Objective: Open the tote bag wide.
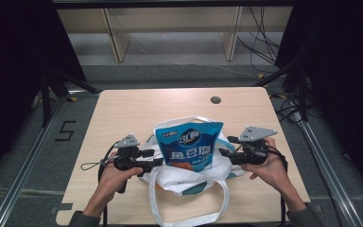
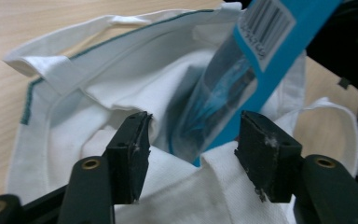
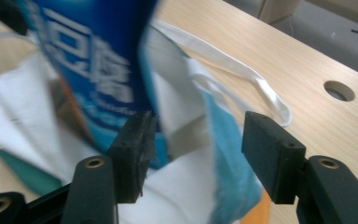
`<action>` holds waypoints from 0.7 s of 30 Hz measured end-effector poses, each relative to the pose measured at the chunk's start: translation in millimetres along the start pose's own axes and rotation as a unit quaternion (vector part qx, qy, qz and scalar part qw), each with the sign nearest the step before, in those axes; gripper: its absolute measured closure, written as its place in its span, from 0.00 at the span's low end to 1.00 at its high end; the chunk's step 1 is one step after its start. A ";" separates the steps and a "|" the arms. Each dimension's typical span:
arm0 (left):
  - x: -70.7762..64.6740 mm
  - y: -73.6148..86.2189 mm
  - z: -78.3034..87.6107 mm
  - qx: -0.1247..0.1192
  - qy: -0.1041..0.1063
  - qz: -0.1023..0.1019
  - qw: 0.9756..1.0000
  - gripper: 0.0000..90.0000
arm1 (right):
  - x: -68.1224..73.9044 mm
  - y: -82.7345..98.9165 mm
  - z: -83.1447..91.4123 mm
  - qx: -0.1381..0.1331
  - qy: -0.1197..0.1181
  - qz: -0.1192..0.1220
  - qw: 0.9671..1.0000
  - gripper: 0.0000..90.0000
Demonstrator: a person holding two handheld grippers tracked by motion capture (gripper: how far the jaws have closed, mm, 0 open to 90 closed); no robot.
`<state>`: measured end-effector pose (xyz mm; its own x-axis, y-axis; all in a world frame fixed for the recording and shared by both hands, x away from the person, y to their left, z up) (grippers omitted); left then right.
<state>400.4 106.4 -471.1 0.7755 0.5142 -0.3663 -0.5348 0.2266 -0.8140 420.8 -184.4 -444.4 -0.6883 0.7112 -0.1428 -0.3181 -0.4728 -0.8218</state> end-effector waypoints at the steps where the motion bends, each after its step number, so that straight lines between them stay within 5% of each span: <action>1: -1.9 0.9 0.7 0.001 0.002 0.002 1.000 0.48 | -3.4 -0.4 -4.9 0.004 0.004 0.003 1.000 0.51; 6: -16.3 10.8 1.5 0.025 0.013 0.001 1.000 0.47 | -10.3 -6.1 -27.9 0.019 0.020 0.020 0.999 0.60; 10: -23.6 23.7 -6.9 0.048 -0.012 -0.037 0.998 0.61 | -8.6 -8.2 -43.7 0.035 0.030 0.054 0.997 0.77; 13: -26.1 35.3 -9.9 0.072 -0.031 -0.094 0.993 0.85 | -10.6 -12.5 -52.5 0.030 0.036 0.073 0.996 0.93; 16: -38.4 53.1 -9.2 0.087 -0.032 -0.115 0.989 0.92 | -24.7 -12.9 -59.8 0.031 0.064 0.065 0.995 0.97; 18: -45.3 72.9 -10.8 0.126 -0.027 -0.139 0.982 0.94 | -36.6 -8.2 -68.5 0.040 0.076 0.060 0.994 0.98; 21: -48.0 104.5 -17.9 0.161 -0.017 -0.128 0.978 0.94 | -50.1 10.9 -87.4 0.082 0.103 0.041 0.990 0.98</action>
<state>313.3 90.6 -546.7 0.8888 0.4333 -0.1494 -0.4074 0.5976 -0.6906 508.8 -179.7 -494.3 -0.5733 0.7505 -0.3287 -0.3800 -0.5990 -0.7048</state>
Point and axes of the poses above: each handheld gripper's, and its own axes: z roughly backward along the jaws, y roughly out of its underside, x roughly to its left, the point moved 7 cm from there along -z, roughly forward along the jaws, and after that the axes turned 8 degrees about y, right-handed, at the moved point
